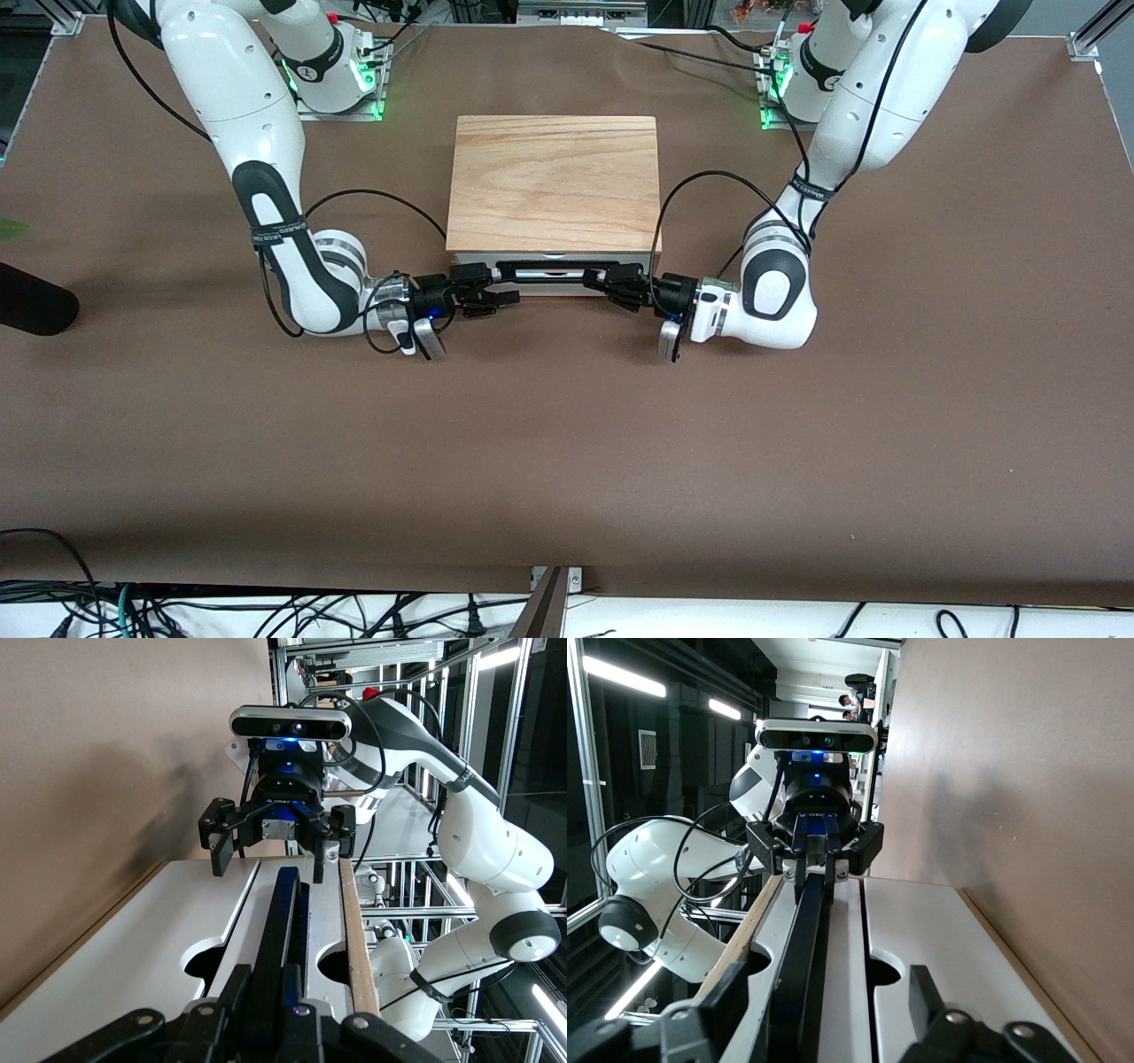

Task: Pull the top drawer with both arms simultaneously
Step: 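Close both grippers on the black drawer handle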

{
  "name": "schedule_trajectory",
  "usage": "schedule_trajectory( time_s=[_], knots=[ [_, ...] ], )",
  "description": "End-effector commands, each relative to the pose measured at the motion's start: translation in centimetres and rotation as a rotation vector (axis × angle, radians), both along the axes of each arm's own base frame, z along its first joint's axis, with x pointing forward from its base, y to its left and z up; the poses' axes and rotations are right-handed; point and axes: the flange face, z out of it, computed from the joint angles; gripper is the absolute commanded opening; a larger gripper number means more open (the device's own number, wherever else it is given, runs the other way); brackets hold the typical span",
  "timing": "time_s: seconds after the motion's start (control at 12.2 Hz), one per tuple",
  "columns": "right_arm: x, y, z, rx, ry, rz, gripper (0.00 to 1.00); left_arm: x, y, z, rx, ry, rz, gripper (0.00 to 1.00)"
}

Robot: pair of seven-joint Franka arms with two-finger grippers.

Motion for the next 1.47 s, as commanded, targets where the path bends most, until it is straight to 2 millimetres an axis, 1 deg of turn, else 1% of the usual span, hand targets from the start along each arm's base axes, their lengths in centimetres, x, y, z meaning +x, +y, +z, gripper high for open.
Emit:
schedule_trajectory(
  time_s=[0.0, 0.25, 0.33, 0.49, 0.57, 0.65, 0.74, 0.98, 1.14, 1.23, 1.31, 1.39],
  knots=[
    [-1.1, 0.0, 1.1, 0.010, -0.011, -0.015, 0.74, -0.2, 0.5, 1.3, -0.016, -0.014, 0.024, 0.00],
    [-1.6, -0.1, 1.9, 0.010, -0.011, -0.014, 0.74, -0.2, 0.5, 1.4, -0.016, -0.015, 0.025, 0.00],
    [-2.1, 0.4, 2.2, 0.015, -0.009, -0.006, 0.74, -0.2, 0.5, 1.4, -0.016, -0.015, 0.025, 0.00],
    [-2.4, 0.3, 2.2, 0.016, -0.002, -0.006, 0.72, -0.2, 0.5, 1.4, -0.016, -0.015, 0.025, 0.00],
    [-2.5, 0.3, 2.1, 0.015, 0.001, -0.006, 0.59, -0.2, 0.5, 1.4, -0.016, -0.015, 0.025, 0.00],
    [-2.5, 0.3, 2.1, 0.015, 0.001, -0.006, 0.36, -0.2, 0.5, 1.3, -0.016, -0.015, 0.024, 0.00],
    [-2.5, 0.3, 2.1, 0.015, 0.002, -0.006, 0.28, -0.2, 0.5, 1.3, -0.016, -0.015, 0.024, 0.00],
    [-2.2, 0.2, 2.0, 0.018, 0.005, -0.019, 0.27, -0.2, 0.5, 1.3, -0.017, -0.017, 0.024, 0.00],
    [-2.1, 0.1, 2.0, 0.022, 0.006, -0.029, 0.24, -0.3, 0.5, 1.1, -0.016, -0.015, 0.024, 0.00],
    [-2.0, 0.0, 2.0, 0.022, 0.005, -0.030, 0.24, -0.3, 0.4, 1.2, -0.017, -0.017, 0.023, 0.00],
    [-2.0, -0.1, 1.8, 0.021, 0.008, -0.034, 0.25, -0.3, 0.4, 1.2, -0.017, -0.017, 0.023, 0.00],
    [-2.0, -0.2, 1.6, 0.020, 0.010, -0.036, 0.32, -0.2, 0.5, 1.2, -0.017, -0.017, 0.024, 0.00]
  ],
)
